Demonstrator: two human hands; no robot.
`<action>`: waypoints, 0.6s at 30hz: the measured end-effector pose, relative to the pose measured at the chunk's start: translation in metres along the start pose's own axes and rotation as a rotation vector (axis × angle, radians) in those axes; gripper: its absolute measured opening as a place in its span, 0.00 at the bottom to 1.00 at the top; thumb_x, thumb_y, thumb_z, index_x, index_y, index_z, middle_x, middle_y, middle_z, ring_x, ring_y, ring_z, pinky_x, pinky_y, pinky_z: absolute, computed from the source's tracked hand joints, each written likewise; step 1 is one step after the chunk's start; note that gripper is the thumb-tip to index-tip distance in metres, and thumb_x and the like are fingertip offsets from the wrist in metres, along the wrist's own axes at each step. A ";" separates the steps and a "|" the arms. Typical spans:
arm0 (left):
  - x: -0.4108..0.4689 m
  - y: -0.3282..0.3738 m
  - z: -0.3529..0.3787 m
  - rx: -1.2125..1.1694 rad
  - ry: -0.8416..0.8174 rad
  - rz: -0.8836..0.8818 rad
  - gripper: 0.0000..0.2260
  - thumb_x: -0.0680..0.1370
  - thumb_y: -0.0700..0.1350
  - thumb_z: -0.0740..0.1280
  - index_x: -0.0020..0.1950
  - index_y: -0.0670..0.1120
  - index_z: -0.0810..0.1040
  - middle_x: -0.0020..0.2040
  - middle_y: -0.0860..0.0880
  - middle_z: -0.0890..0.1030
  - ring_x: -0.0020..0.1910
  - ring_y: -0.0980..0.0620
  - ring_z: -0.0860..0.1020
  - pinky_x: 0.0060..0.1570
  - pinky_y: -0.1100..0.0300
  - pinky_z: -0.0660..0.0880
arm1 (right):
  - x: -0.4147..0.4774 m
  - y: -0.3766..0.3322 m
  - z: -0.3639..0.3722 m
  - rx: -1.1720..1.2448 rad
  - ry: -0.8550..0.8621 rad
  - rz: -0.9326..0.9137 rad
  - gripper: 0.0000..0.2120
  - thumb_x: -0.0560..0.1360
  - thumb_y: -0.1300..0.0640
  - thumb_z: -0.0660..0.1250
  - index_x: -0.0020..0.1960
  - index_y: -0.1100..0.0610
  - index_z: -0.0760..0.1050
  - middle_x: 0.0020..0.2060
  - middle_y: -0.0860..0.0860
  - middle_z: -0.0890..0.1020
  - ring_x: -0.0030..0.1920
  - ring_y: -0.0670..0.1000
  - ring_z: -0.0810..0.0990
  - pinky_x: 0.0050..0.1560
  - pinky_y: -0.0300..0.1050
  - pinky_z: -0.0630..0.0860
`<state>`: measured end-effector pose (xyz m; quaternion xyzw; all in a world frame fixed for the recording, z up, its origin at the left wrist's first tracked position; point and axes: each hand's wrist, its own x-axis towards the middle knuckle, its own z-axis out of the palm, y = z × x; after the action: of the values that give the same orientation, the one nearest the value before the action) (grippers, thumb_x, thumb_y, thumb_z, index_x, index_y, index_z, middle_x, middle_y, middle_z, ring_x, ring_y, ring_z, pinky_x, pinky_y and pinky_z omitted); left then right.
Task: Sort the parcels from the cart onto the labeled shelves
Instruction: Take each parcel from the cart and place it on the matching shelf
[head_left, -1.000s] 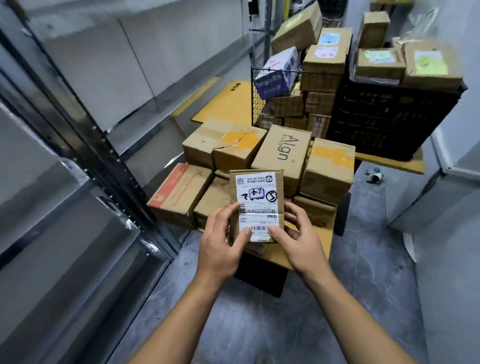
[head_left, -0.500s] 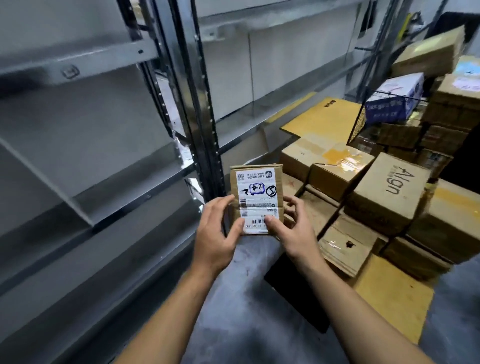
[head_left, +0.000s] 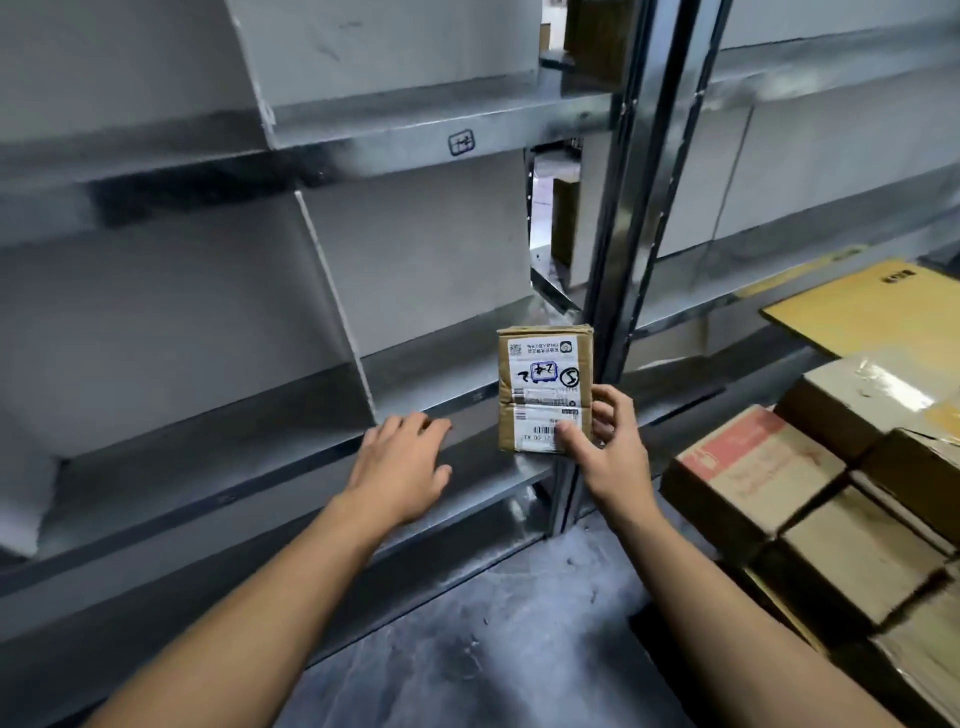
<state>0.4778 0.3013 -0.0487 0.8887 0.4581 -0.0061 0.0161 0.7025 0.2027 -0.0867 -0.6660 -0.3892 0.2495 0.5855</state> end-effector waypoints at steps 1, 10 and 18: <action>0.002 -0.009 -0.001 0.012 0.003 -0.013 0.25 0.79 0.57 0.61 0.75 0.53 0.61 0.70 0.50 0.69 0.68 0.45 0.67 0.67 0.50 0.64 | 0.007 -0.001 0.010 -0.006 -0.025 -0.010 0.26 0.71 0.46 0.73 0.66 0.41 0.68 0.59 0.42 0.80 0.60 0.45 0.79 0.65 0.57 0.76; 0.029 -0.054 -0.007 -0.008 0.055 -0.098 0.23 0.80 0.54 0.61 0.74 0.53 0.63 0.69 0.50 0.70 0.66 0.46 0.68 0.65 0.50 0.66 | 0.082 -0.003 0.088 -0.013 -0.208 -0.098 0.24 0.76 0.55 0.74 0.68 0.48 0.69 0.60 0.42 0.79 0.57 0.32 0.77 0.59 0.33 0.73; 0.057 -0.065 -0.001 -0.034 0.109 -0.216 0.23 0.79 0.53 0.61 0.74 0.52 0.64 0.68 0.52 0.70 0.65 0.47 0.69 0.66 0.51 0.66 | 0.163 0.016 0.142 -0.055 -0.354 -0.141 0.27 0.72 0.41 0.72 0.68 0.43 0.67 0.64 0.48 0.78 0.65 0.47 0.76 0.66 0.53 0.75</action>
<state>0.4576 0.3853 -0.0505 0.8327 0.5515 0.0481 0.0054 0.6872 0.4177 -0.1089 -0.5983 -0.5384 0.3104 0.5057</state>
